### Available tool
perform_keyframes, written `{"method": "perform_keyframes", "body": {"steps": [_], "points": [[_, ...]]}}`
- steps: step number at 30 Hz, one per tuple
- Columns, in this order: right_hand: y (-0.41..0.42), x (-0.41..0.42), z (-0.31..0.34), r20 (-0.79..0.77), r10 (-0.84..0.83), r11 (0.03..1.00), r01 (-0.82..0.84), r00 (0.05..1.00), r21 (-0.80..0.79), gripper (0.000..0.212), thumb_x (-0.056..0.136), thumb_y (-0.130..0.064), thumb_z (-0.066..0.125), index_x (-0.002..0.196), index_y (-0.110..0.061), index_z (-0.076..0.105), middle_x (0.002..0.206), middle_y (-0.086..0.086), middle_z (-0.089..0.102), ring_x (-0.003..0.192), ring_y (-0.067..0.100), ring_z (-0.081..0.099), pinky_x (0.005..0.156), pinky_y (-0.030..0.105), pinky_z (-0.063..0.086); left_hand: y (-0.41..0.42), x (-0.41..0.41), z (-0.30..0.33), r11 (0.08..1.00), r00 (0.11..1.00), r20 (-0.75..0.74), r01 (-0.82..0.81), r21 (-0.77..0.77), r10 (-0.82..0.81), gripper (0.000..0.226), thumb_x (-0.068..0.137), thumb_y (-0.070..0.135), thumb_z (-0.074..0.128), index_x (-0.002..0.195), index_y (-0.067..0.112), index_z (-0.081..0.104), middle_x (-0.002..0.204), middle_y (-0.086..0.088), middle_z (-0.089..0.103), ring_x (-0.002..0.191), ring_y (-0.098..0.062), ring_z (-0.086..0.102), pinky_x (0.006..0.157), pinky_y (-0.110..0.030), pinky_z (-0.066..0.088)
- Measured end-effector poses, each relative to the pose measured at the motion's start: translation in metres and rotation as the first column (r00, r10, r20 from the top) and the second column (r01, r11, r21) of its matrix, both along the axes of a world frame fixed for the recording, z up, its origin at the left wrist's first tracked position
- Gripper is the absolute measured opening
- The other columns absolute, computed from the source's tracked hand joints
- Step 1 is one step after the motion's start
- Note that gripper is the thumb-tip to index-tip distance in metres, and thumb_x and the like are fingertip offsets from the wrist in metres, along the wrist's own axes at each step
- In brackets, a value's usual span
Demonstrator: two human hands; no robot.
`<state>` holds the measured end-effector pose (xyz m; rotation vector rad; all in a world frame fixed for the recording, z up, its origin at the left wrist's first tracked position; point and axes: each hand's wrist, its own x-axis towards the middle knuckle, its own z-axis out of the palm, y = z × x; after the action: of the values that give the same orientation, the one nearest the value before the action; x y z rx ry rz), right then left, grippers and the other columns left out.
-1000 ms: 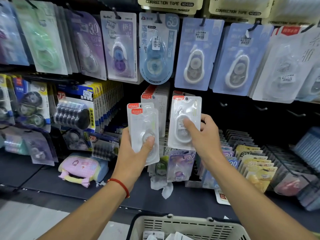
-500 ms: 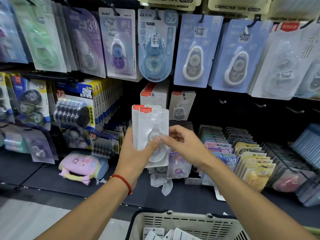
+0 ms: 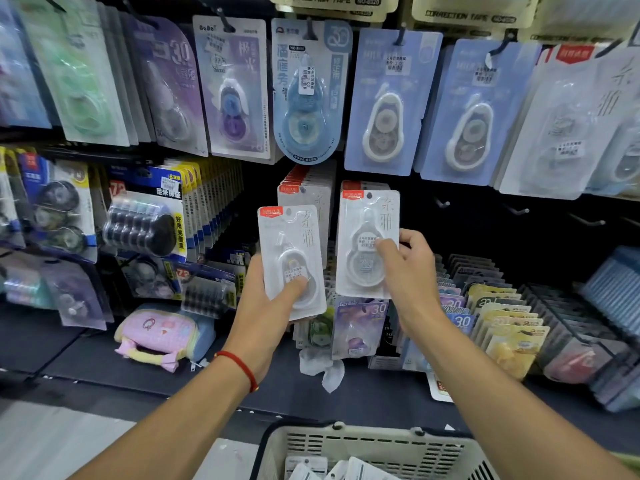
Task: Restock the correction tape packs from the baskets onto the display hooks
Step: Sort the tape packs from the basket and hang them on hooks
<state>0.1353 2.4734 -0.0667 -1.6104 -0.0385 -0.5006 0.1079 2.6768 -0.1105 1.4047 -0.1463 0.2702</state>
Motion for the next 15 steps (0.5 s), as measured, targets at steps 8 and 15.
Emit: {"method": "perform_keyframes", "body": {"steps": [8,15], "points": [[0.0017,-0.0006,-0.0027,-0.02,-0.09,0.991,0.088,0.996,-0.099,0.033,0.098,-0.043,0.07,0.122,-0.023,0.058,0.1,-0.01,0.079,0.086,0.0,0.074,0.063,0.015,0.054,0.0012,-0.0031,0.0021,0.998,1.0,0.017,-0.027,0.055,0.026,0.04,0.082,0.018,0.066,0.11,0.046,0.061,0.107,0.017,0.071,0.101,-0.003,0.07,0.089,-0.036,0.059],[0.0078,-0.0075,-0.0021,-0.062,0.091,0.911,-0.109,0.994,-0.398,0.028,0.098,-0.041,0.07,0.122,-0.027,0.062,0.113,-0.015,0.069,0.102,-0.005,0.064,0.087,0.02,0.051,-0.0029,-0.0056,0.0021,0.996,1.0,0.026,0.012,0.084,-0.014,0.052,0.088,0.013,0.077,0.126,0.04,0.053,0.116,0.016,0.072,0.11,-0.008,0.071,0.09,-0.042,0.061]]}}
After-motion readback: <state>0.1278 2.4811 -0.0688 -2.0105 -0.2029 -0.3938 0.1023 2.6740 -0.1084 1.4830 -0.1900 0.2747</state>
